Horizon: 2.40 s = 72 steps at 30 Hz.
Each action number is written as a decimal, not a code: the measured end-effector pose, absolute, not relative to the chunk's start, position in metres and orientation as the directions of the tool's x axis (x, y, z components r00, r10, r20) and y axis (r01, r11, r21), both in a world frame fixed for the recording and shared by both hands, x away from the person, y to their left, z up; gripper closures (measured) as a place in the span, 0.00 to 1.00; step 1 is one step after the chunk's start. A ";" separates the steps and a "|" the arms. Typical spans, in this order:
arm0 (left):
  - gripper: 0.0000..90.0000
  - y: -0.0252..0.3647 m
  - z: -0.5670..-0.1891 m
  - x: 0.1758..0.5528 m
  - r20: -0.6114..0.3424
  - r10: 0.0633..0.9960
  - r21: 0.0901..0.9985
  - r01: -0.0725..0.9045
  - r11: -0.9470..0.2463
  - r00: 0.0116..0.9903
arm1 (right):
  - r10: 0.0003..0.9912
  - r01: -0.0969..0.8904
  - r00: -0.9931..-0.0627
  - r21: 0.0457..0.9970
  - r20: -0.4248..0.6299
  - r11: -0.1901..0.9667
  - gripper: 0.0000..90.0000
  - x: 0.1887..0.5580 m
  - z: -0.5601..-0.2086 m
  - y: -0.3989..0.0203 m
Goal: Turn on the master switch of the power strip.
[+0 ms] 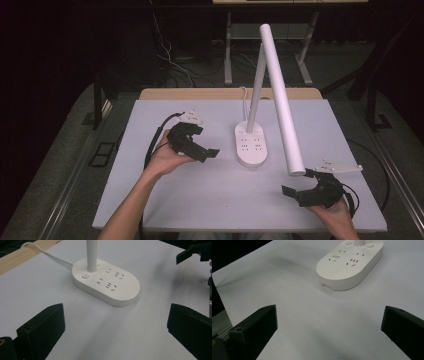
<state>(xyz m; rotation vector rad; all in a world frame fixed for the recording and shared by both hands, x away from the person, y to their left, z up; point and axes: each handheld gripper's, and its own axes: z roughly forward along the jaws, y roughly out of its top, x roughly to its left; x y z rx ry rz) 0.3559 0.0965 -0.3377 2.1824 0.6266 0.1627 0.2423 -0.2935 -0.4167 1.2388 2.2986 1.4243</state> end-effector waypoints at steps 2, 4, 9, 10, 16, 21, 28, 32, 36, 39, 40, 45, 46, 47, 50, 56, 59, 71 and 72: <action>0.01 0.095 -0.337 0.358 -0.095 0.488 0.758 0.381 -0.530 0.868 | 0.719 0.559 -0.642 0.804 0.267 0.201 0.00 0.242 -0.417 -0.293; 0.01 0.093 -0.336 0.360 -0.094 0.487 0.756 0.381 -0.533 0.868 | 0.718 0.558 -0.643 0.805 0.266 0.202 0.00 0.242 -0.417 -0.294; 0.01 0.088 -0.336 0.368 -0.084 0.482 0.752 0.373 -0.544 0.872 | 0.717 0.559 -0.645 0.804 0.266 0.204 0.00 0.242 -0.417 -0.293; 0.01 0.088 -0.336 0.369 -0.084 0.482 0.750 0.373 -0.546 0.872 | 0.717 0.559 -0.645 0.804 0.265 0.205 0.00 0.242 -0.417 -0.293; 0.01 0.083 -0.337 0.376 -0.084 0.488 0.742 0.381 -0.551 0.869 | 0.717 0.563 -0.643 0.801 0.270 0.203 0.00 0.242 -0.417 -0.294; 0.01 0.080 -0.336 0.385 -0.071 0.482 0.724 0.378 -0.577 0.873 | 0.716 0.564 -0.644 0.800 0.271 0.204 0.00 0.242 -0.416 -0.294; 0.02 0.074 -0.333 0.395 -0.066 0.491 0.714 0.385 -0.585 0.869 | 0.715 0.566 -0.644 0.799 0.273 0.205 0.00 0.242 -0.416 -0.295; 0.02 0.071 -0.333 0.401 -0.062 0.490 0.705 0.386 -0.595 0.869 | 0.714 0.564 -0.646 0.800 0.272 0.206 0.00 0.242 -0.416 -0.295; 0.02 0.068 -0.334 0.407 -0.064 0.494 0.697 0.393 -0.599 0.867 | 0.713 0.562 -0.647 0.801 0.269 0.207 0.00 0.242 -0.417 -0.295; 0.02 0.066 -0.334 0.413 -0.062 0.494 0.689 0.395 -0.607 0.867 | 0.713 0.560 -0.648 0.801 0.266 0.210 0.00 0.242 -0.417 -0.295; 0.02 0.065 -0.335 0.414 -0.066 0.497 0.689 0.399 -0.604 0.865 | 0.713 0.560 -0.648 0.801 0.266 0.210 0.00 0.242 -0.417 -0.295; 0.02 0.059 -0.338 0.420 -0.080 0.504 0.697 0.409 -0.588 0.860 | 0.713 0.562 -0.648 0.800 0.268 0.210 0.00 0.242 -0.417 -0.295; 0.02 0.060 -0.337 0.422 -0.069 0.483 0.679 0.396 -0.618 0.873 | 0.713 0.563 -0.647 0.799 0.269 0.209 0.00 0.242 -0.417 -0.295; 0.03 0.058 -0.339 0.423 -0.075 0.495 0.690 0.404 -0.600 0.865 | 0.713 0.562 -0.648 0.800 0.268 0.210 0.00 0.242 -0.417 -0.295; 0.03 0.056 -0.339 0.428 -0.070 0.485 0.680 0.397 -0.616 0.872 | 0.713 0.561 -0.649 0.801 0.267 0.211 0.00 0.242 -0.417 -0.295; 0.05 0.048 -0.342 0.435 -0.086 0.504 0.690 0.416 -0.592 0.859 | 0.714 0.565 -0.646 0.799 0.271 0.208 0.00 0.242 -0.417 -0.296; 0.07 0.047 -0.341 0.439 -0.087 0.494 0.674 0.417 -0.610 0.865 | 0.713 0.566 -0.646 0.797 0.273 0.208 0.00 0.242 -0.417 -0.296; 0.18 0.035 -0.346 0.457 -0.107 0.482 0.678 0.419 -0.604 0.869 | 0.713 0.568 -0.644 0.797 0.276 0.204 0.00 0.242 -0.417 -0.296; 0.18 0.035 -0.346 0.459 -0.108 0.477 0.672 0.418 -0.611 0.872 | 0.712 0.567 -0.646 0.798 0.275 0.206 0.00 0.242 -0.417 -0.296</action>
